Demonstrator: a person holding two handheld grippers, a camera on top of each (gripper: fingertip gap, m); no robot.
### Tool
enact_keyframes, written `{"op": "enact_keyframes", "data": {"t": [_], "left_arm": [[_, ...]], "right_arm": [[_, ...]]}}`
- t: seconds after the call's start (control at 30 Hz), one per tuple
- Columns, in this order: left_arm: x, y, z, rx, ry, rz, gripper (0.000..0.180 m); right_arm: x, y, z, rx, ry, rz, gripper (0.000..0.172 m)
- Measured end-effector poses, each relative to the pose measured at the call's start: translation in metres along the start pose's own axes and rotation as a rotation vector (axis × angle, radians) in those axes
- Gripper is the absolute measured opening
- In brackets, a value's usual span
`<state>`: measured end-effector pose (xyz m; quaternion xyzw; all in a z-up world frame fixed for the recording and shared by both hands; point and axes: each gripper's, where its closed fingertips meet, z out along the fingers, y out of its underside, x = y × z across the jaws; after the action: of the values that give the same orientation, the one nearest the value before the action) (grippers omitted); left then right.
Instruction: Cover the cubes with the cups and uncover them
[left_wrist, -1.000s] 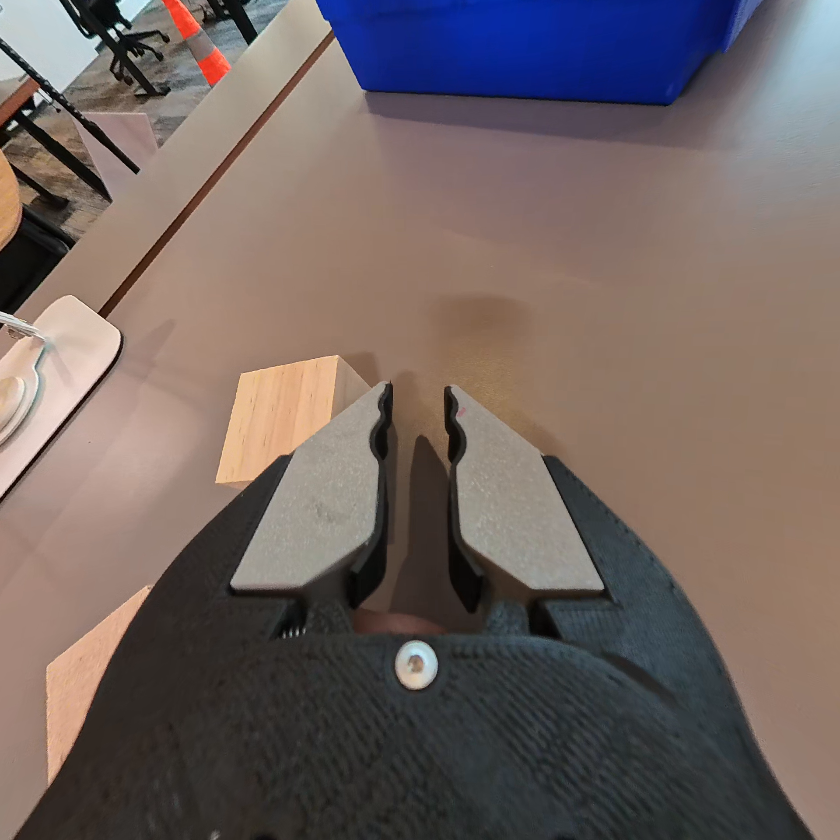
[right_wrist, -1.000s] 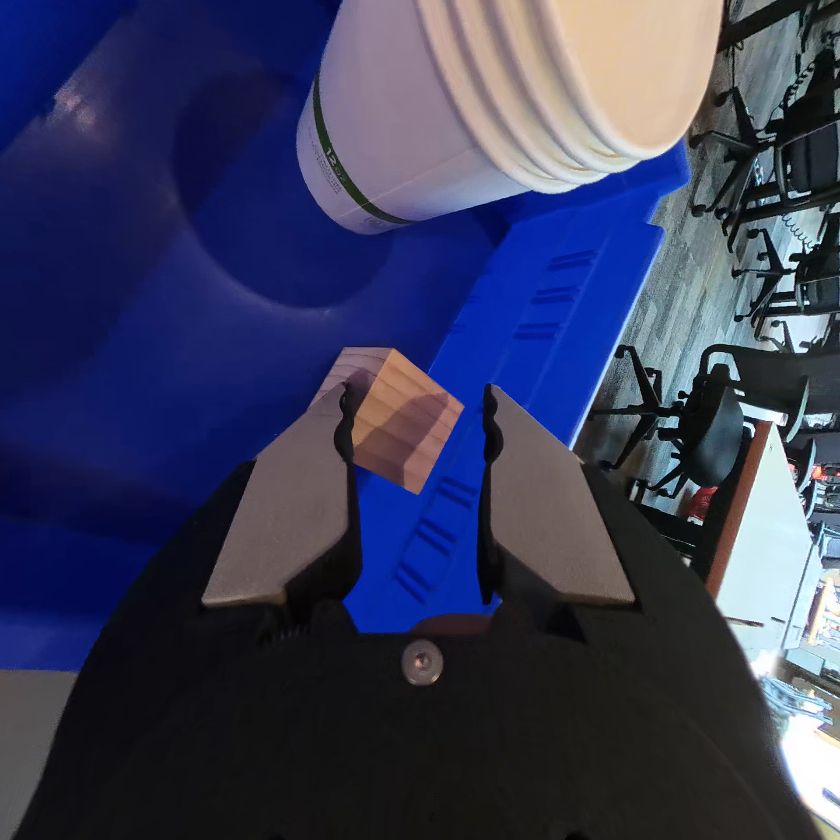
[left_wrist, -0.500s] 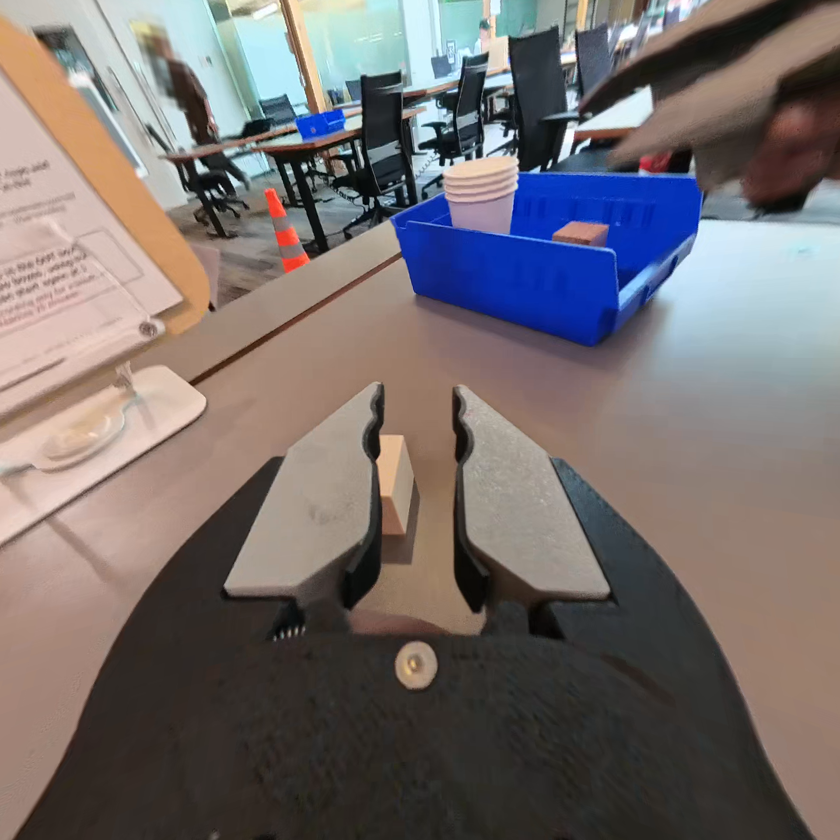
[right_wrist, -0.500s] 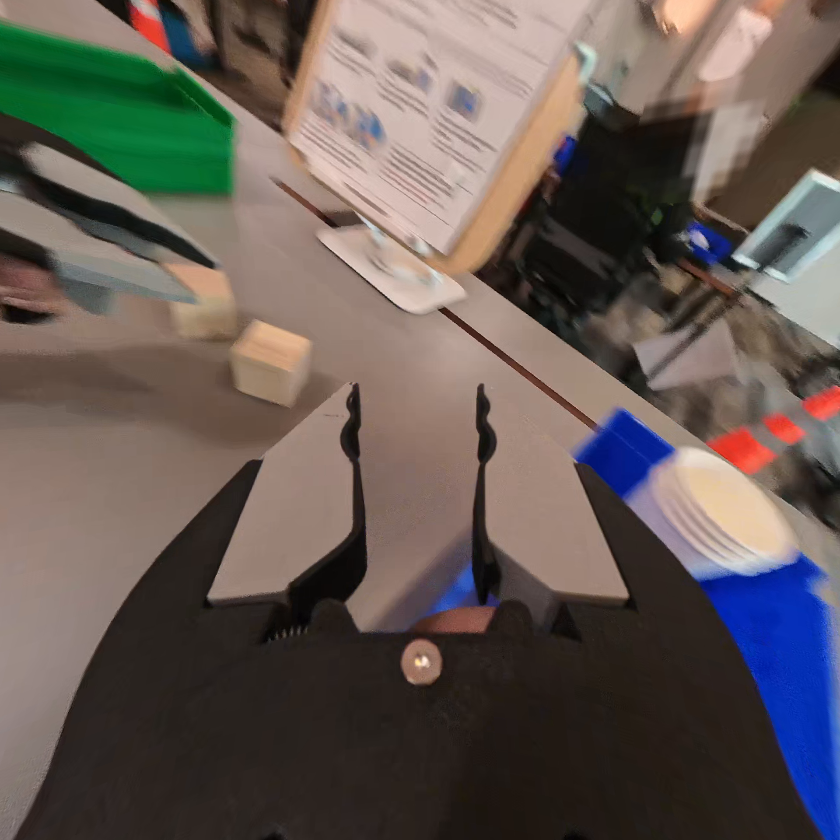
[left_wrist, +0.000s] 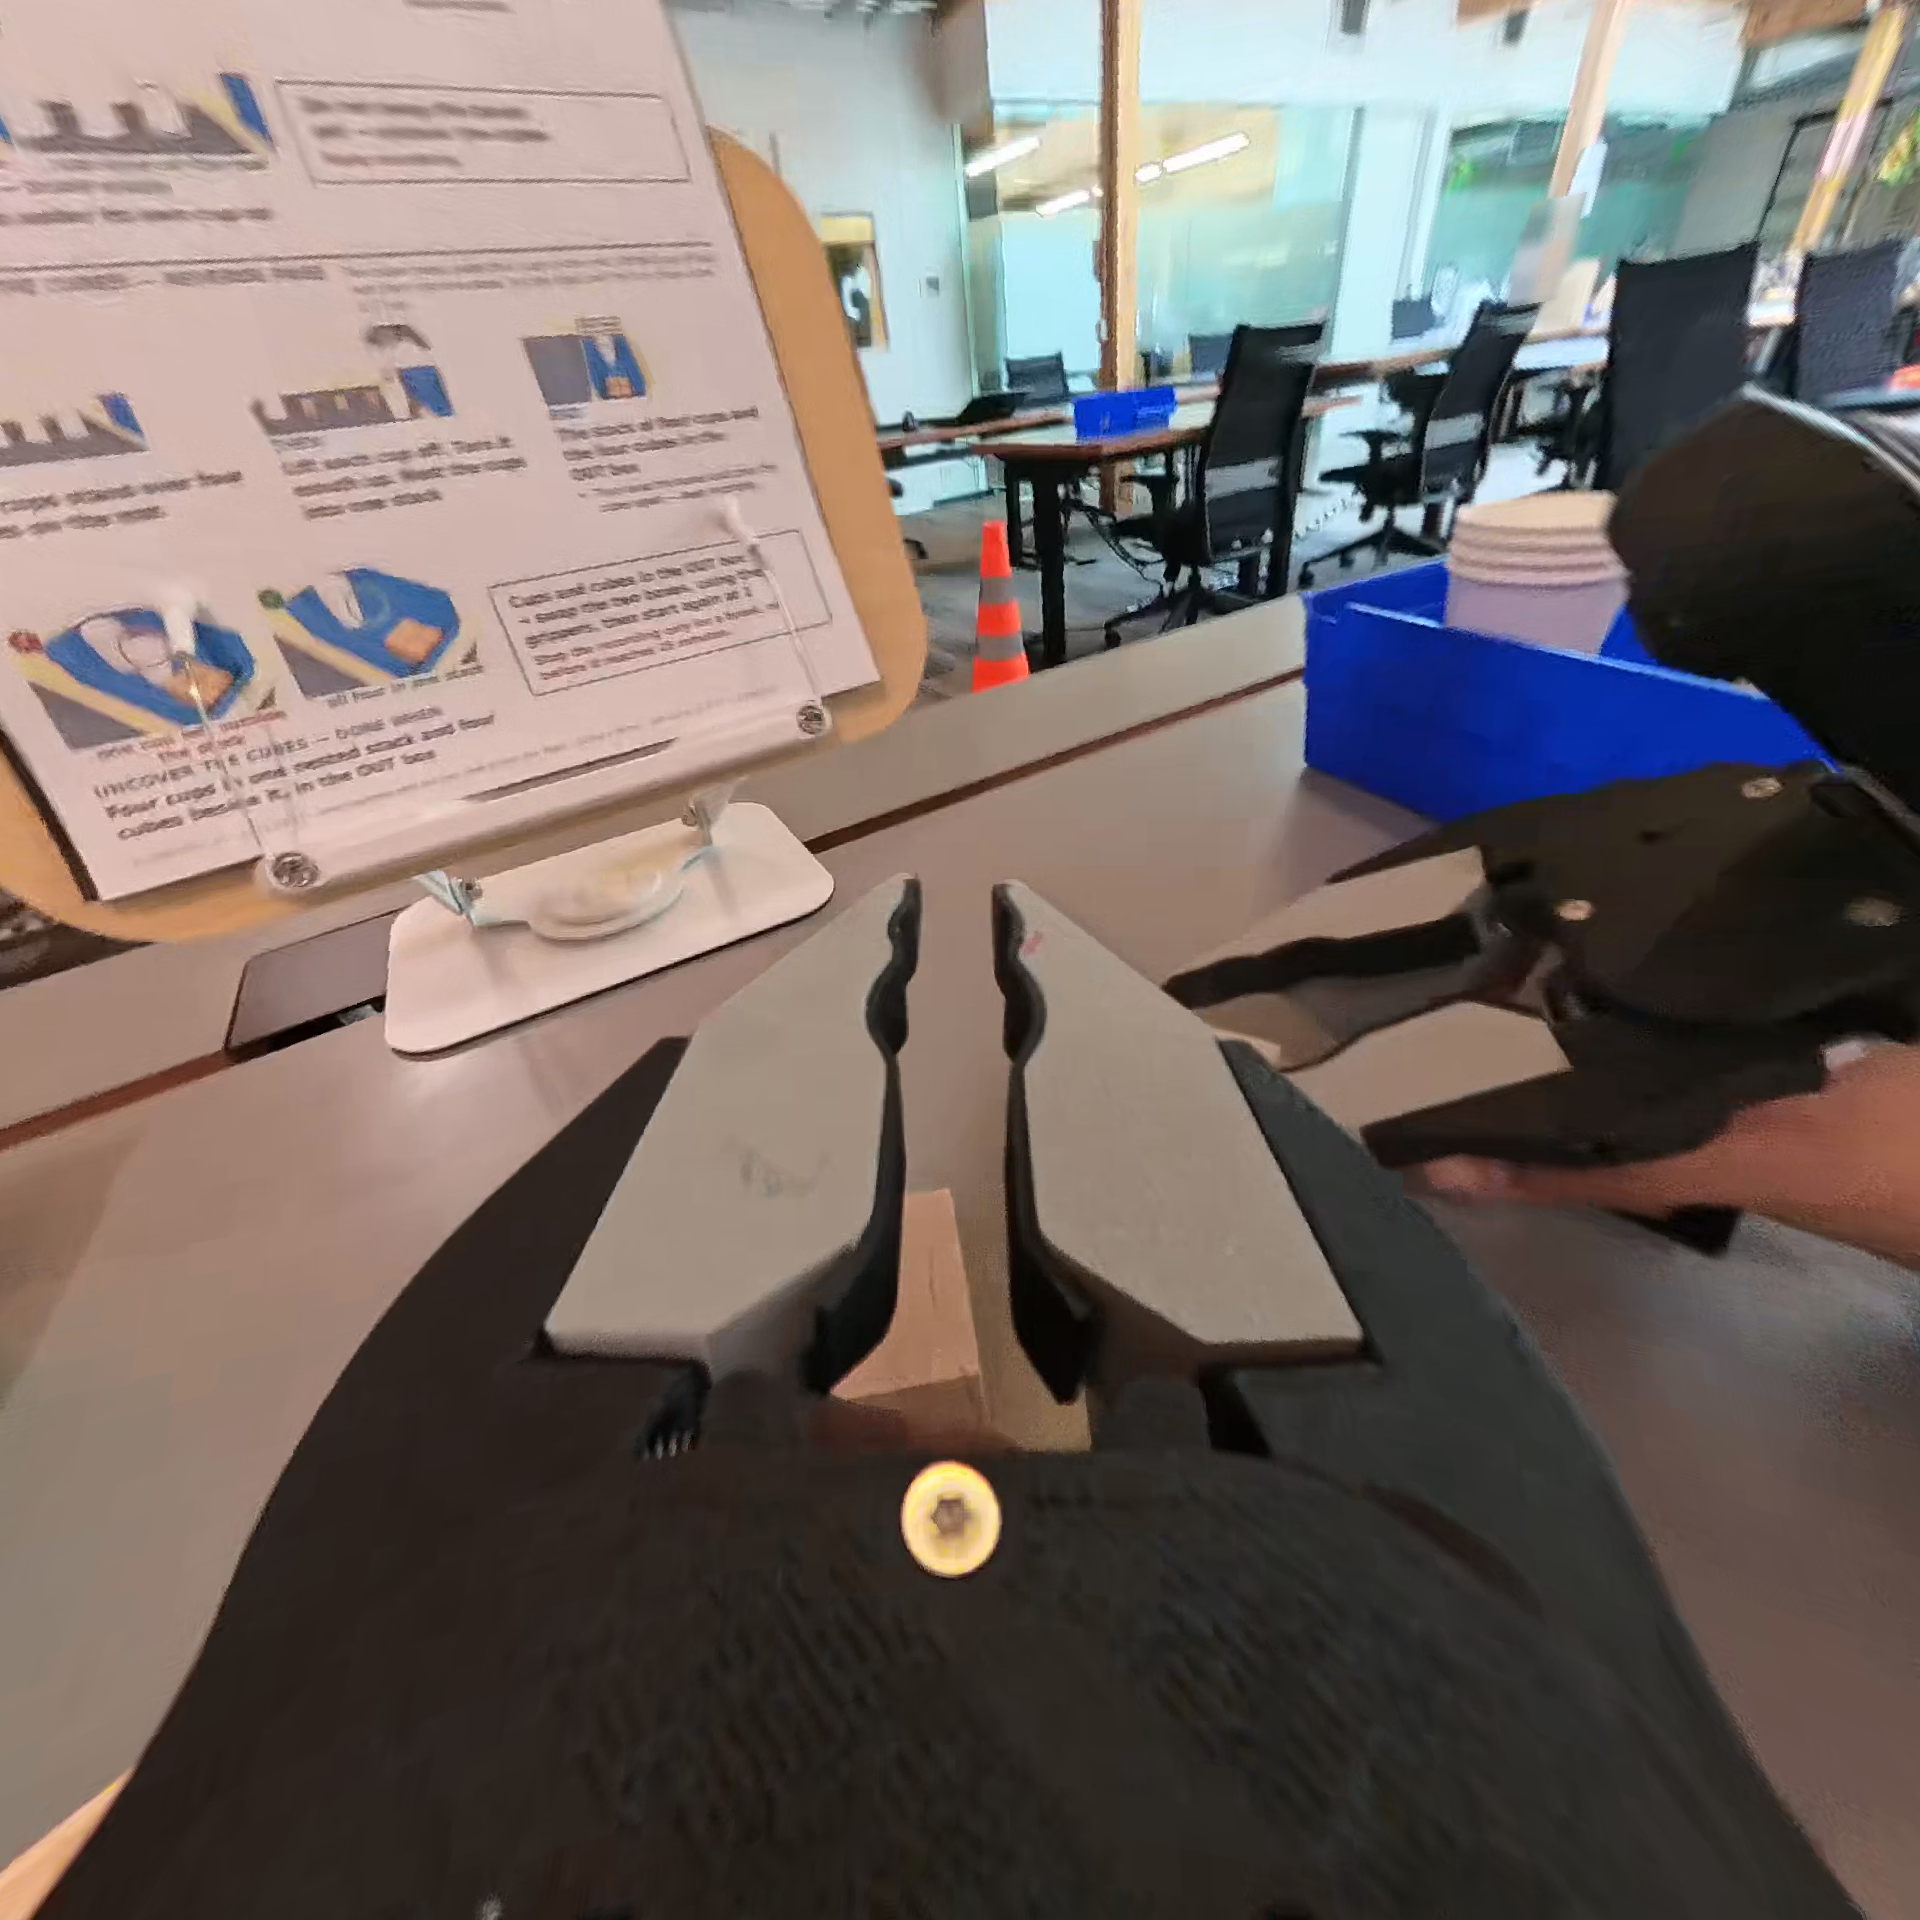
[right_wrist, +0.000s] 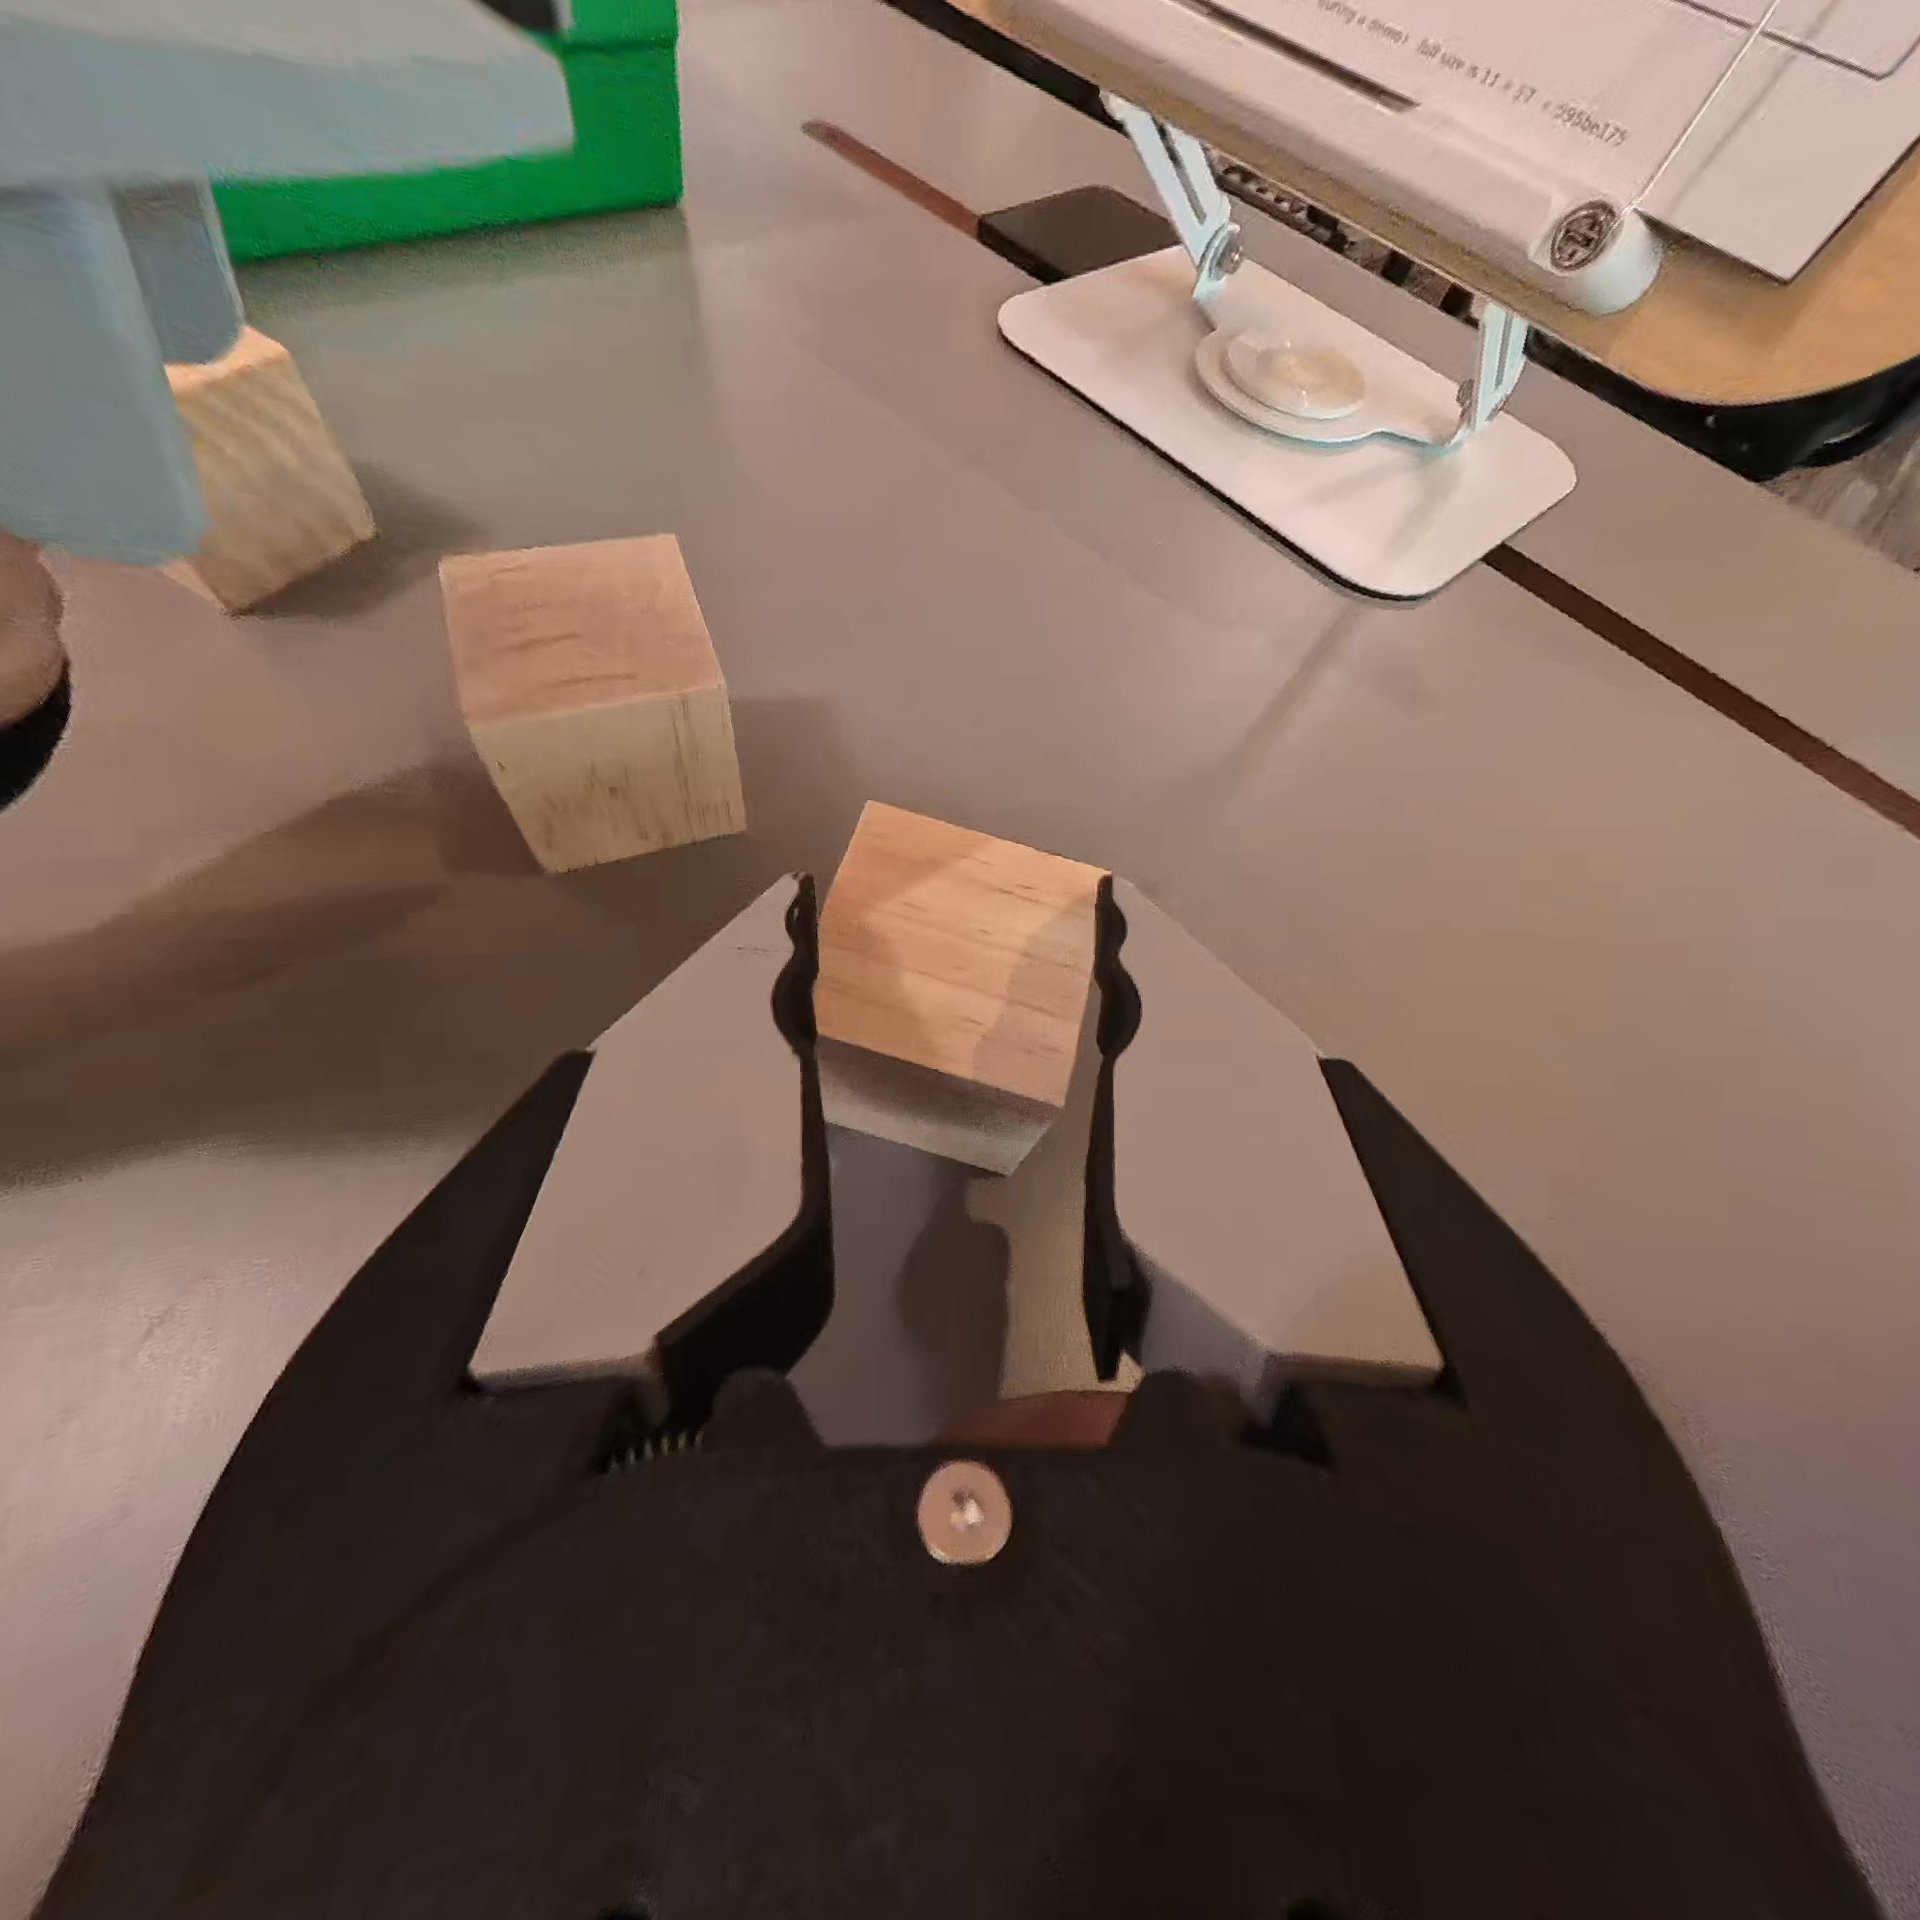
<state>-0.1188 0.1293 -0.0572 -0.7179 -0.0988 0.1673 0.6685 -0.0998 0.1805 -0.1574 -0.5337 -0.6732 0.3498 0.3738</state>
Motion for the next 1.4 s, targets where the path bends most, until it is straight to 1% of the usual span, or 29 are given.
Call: {"op": "enact_keyframes", "data": {"t": [0.07, 0.1, 0.13, 0.17, 0.2, 0.23, 0.27, 0.43, 0.53, 0.6, 0.73, 0.93, 1.07, 1.27, 1.4], "left_arm": [[0.004, 0.011, 0.003, -0.058, 0.004, 0.056, 0.016], [0.005, 0.016, 0.005, -0.084, 0.006, 0.069, 0.018], [0.007, 0.020, 0.005, -0.095, 0.014, 0.064, 0.018], [0.009, 0.022, 0.005, -0.097, 0.030, 0.049, 0.018], [0.011, 0.023, 0.004, -0.099, 0.045, 0.032, 0.018], [0.012, 0.024, 0.004, -0.101, 0.053, 0.019, 0.018], [0.011, 0.024, 0.004, -0.104, 0.055, 0.016, 0.018], [-0.003, 0.027, 0.004, -0.104, 0.005, 0.035, 0.018], [-0.004, 0.031, 0.005, -0.118, 0.026, -0.006, 0.018], [-0.001, 0.032, 0.006, -0.125, 0.045, -0.022, 0.018], [0.000, 0.035, 0.007, -0.137, 0.037, 0.014, 0.018], [0.000, 0.036, 0.007, -0.143, 0.049, 0.000, 0.019], [0.004, 0.038, 0.008, -0.150, 0.057, 0.014, 0.018], [0.005, 0.042, 0.010, -0.166, 0.055, 0.033, 0.019], [0.002, 0.044, 0.011, -0.171, 0.048, 0.039, 0.019]], "right_arm": [[-0.001, 0.000, 0.000, -0.012, 0.002, -0.018, 0.046], [-0.001, 0.000, -0.001, -0.009, 0.006, -0.016, 0.047], [0.001, 0.001, -0.002, -0.008, 0.023, -0.009, 0.057], [0.006, 0.002, -0.002, -0.019, 0.054, -0.002, 0.080], [0.008, 0.004, -0.001, -0.034, 0.073, 0.002, 0.087], [0.006, 0.004, 0.000, -0.037, 0.067, 0.005, 0.075], [0.003, 0.003, 0.001, -0.028, 0.045, 0.008, 0.054], [0.004, 0.001, 0.006, -0.013, 0.057, 0.036, 0.053], [0.008, 0.002, 0.004, 0.003, 0.098, 0.048, 0.056], [0.007, 0.002, 0.004, 0.008, 0.100, 0.046, 0.053], [0.008, 0.002, 0.004, 0.018, 0.097, 0.082, 0.053], [0.007, 0.003, 0.005, 0.026, 0.077, 0.115, 0.054], [0.005, 0.007, 0.007, -0.007, 0.056, 0.135, 0.059], [0.001, 0.001, 0.004, 0.026, 0.039, 0.099, 0.057], [0.010, -0.015, -0.013, 0.110, 0.099, 0.046, 0.057]]}}
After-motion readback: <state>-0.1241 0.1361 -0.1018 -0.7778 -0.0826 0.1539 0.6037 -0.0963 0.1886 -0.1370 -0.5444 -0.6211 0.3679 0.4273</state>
